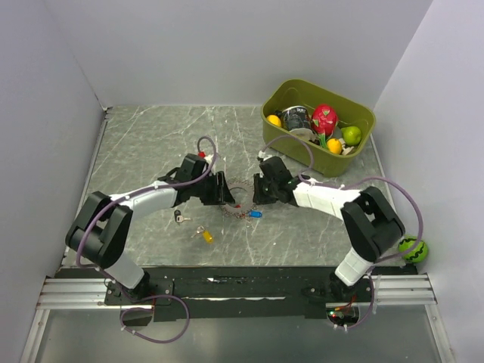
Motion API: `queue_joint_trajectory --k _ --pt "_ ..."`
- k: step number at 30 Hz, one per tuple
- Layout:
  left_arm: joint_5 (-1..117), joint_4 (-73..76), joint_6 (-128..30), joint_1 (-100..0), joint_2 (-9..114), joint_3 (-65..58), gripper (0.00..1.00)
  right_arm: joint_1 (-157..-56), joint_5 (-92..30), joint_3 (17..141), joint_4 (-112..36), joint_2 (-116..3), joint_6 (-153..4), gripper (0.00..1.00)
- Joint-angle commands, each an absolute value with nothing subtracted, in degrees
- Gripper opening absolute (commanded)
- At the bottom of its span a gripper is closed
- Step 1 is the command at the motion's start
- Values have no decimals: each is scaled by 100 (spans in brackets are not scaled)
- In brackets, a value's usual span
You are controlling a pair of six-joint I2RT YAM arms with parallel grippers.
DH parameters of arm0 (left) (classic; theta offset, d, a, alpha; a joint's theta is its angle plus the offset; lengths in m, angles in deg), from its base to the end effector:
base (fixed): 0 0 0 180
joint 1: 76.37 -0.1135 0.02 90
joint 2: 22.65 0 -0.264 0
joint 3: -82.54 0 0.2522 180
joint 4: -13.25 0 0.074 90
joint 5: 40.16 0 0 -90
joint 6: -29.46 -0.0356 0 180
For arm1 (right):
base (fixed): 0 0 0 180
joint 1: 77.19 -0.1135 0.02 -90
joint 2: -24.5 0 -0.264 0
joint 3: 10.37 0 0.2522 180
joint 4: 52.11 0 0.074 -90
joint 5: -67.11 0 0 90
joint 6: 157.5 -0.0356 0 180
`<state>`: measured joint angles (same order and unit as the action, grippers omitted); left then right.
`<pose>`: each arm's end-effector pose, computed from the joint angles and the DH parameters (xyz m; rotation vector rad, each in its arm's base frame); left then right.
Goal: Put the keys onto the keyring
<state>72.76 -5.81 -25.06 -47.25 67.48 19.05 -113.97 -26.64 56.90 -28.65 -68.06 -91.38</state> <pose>0.2733 -0.1681 0.1880 0.0678 2.5262 -0.9794 0.2645 0.2007 0.1872 -0.3111 2.4782 0.5452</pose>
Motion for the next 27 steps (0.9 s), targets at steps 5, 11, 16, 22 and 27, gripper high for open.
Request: queue_joint_trajectory --k 5,11,16,22,27 --pt "7507 -403 -2205 -4526 7025 1719 49 -11305 -2780 5657 -2991 -7377 -9053 29" --pt "7516 -412 -2179 -4500 7052 1850 52 -11507 -2983 5454 -3009 -7403 -9009 29" --pt "7156 -788 -2301 -4500 6832 1912 54 -11780 -3167 5270 -3070 -7315 -9158 28" --pt "6760 -1123 -2407 -4509 6560 1895 54 -12201 -3343 5217 -3158 -7298 -9343 28" --pt "6435 -1343 -2477 -4509 6270 1886 54 -12263 -3081 5182 -3158 -6991 -9413 29"
